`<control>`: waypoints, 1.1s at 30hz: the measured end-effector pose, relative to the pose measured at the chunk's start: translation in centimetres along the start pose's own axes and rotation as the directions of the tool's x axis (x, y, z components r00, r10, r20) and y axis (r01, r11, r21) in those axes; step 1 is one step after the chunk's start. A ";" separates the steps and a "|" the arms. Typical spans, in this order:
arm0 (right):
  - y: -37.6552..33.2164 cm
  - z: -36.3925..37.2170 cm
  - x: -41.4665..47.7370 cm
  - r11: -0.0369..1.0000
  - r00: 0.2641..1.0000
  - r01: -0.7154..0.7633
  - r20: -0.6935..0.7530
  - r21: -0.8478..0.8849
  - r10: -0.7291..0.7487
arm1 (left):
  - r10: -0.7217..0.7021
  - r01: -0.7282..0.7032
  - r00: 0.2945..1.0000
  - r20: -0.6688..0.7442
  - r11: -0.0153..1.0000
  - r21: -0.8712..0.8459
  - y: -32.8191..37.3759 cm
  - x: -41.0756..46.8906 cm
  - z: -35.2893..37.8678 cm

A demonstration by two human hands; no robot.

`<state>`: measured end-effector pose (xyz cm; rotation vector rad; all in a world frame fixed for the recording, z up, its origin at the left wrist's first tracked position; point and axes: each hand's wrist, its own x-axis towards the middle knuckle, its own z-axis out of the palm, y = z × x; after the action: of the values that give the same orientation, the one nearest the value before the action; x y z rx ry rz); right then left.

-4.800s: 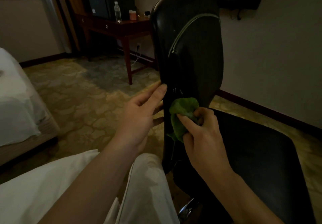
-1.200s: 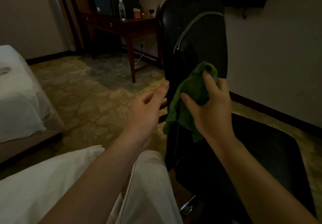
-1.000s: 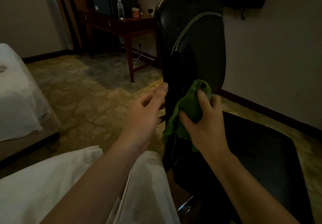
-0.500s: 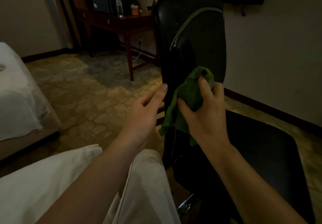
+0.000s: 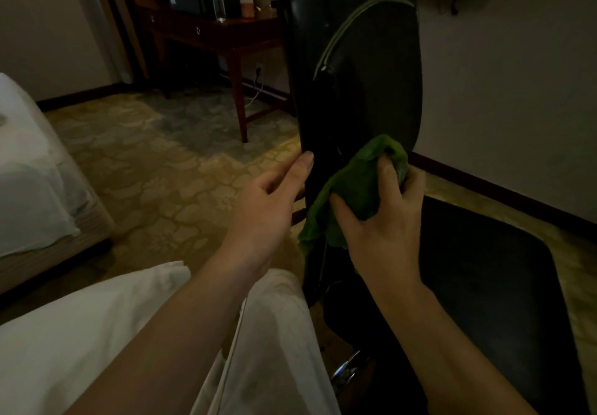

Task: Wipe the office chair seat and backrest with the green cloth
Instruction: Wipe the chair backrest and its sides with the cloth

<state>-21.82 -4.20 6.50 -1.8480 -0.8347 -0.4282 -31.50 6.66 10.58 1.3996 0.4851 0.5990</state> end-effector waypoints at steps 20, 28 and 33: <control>1.3 1.2 -2.4 0.991 0.997 -0.074 -0.007 -0.108 0.074 | -0.009 0.009 1.000 -0.011 1.000 0.005 -0.6 0.1 0.0; 0.8 1.4 -1.7 0.990 0.999 -0.026 -0.024 -0.136 0.023 | -0.010 0.011 1.000 -0.016 1.000 0.020 -1.0 0.1 -0.2; 2.8 2.0 -4.1 0.973 0.992 -0.098 0.053 -0.210 0.111 | -0.030 0.030 1.000 -0.007 0.998 0.053 -1.2 0.3 -0.4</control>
<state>-22.81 -4.47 1.27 -2.0981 -0.7542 -0.4027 -31.43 7.11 9.34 1.4389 0.5293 0.5698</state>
